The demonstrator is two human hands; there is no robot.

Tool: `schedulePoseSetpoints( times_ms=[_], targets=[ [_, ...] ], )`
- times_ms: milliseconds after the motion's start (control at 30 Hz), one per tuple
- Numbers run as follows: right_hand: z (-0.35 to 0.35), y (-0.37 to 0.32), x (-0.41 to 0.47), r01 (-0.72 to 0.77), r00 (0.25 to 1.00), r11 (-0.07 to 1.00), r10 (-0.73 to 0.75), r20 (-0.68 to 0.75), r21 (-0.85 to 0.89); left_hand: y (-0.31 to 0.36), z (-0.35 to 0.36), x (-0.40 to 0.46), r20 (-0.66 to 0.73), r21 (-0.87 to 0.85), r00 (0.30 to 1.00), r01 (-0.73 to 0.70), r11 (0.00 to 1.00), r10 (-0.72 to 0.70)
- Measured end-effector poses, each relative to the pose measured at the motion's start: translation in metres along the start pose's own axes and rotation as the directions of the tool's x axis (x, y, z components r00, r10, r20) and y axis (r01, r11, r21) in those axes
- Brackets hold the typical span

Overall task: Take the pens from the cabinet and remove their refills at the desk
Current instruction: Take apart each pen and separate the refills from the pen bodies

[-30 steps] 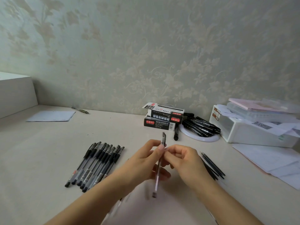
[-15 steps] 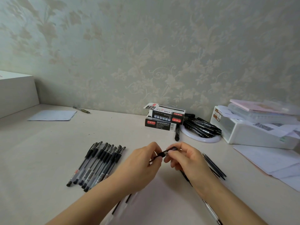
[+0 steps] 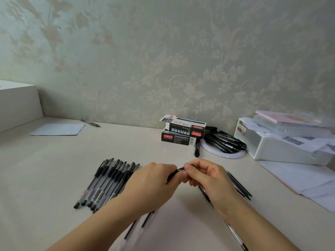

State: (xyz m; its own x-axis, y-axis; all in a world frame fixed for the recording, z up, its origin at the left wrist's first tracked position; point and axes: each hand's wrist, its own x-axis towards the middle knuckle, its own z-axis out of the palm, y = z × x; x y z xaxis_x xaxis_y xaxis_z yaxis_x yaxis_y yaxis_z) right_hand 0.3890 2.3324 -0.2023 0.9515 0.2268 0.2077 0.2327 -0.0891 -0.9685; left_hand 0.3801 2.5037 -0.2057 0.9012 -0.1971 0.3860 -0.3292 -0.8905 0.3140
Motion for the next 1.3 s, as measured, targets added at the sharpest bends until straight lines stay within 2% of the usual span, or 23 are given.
schedulePoseSetpoints(
  times_ms=[200, 300, 367, 467, 533, 600, 800, 933, 1033, 1100, 1300],
  targets=[
    [0.001, -0.003, 0.000, 0.066, 0.990, 0.998, -0.063, -0.130, 0.015, -0.001, -0.002, 0.002, -0.046, -0.050, 0.987, 0.150, 0.987, -0.152],
    [0.000, -0.001, 0.002, 0.082, 0.979, 0.996, -0.087, -0.185, -0.032, -0.003, -0.002, 0.002, -0.079, -0.112, 0.984, 0.153, 0.982, -0.162],
    [-0.002, 0.005, 0.003, 0.090, 0.970, 0.969, -0.137, -0.199, -0.229, -0.005, 0.000, 0.002, -0.099, -0.148, 0.981, 0.149, 0.978, -0.165],
    [-0.004, 0.016, 0.002, 0.106, 0.973, 0.793, -0.206, -0.101, -0.600, -0.009, 0.002, 0.002, -0.119, -0.180, 0.980, 0.136, 0.974, -0.159],
    [-0.004, 0.021, 0.001, 0.135, 0.981, 0.673, -0.192, 0.005, -0.728, -0.011, 0.004, 0.003, -0.114, -0.191, 0.985, 0.109, 0.976, -0.132],
    [-0.003, 0.024, 0.001, 0.152, 0.982, 0.619, -0.183, 0.047, -0.770, -0.012, 0.006, 0.003, -0.107, -0.202, 0.989, 0.080, 0.976, -0.103],
    [-0.005, 0.027, 0.001, 0.162, 0.979, 0.585, -0.196, 0.055, -0.795, -0.011, 0.013, 0.002, -0.063, -0.253, 0.995, 0.055, 0.966, -0.074],
    [-0.005, 0.026, 0.002, 0.171, 0.977, 0.599, -0.206, 0.056, -0.782, -0.010, 0.011, 0.000, -0.040, -0.275, 0.999, 0.008, 0.961, -0.020],
    [-0.002, 0.019, 0.002, 0.161, 0.970, 0.746, -0.241, -0.036, -0.647, -0.009, 0.008, -0.001, -0.022, -0.236, 0.998, -0.054, 0.970, 0.051],
    [0.001, 0.014, 0.002, 0.132, 0.977, 0.844, -0.200, -0.078, -0.520, -0.007, 0.007, -0.001, -0.014, -0.230, 0.996, -0.093, 0.969, 0.092],
    [0.001, 0.010, 0.002, 0.043, 0.995, 0.951, -0.068, -0.072, -0.305, -0.002, 0.002, 0.001, -0.051, -0.288, 0.987, -0.163, 0.944, 0.155]
  ],
)
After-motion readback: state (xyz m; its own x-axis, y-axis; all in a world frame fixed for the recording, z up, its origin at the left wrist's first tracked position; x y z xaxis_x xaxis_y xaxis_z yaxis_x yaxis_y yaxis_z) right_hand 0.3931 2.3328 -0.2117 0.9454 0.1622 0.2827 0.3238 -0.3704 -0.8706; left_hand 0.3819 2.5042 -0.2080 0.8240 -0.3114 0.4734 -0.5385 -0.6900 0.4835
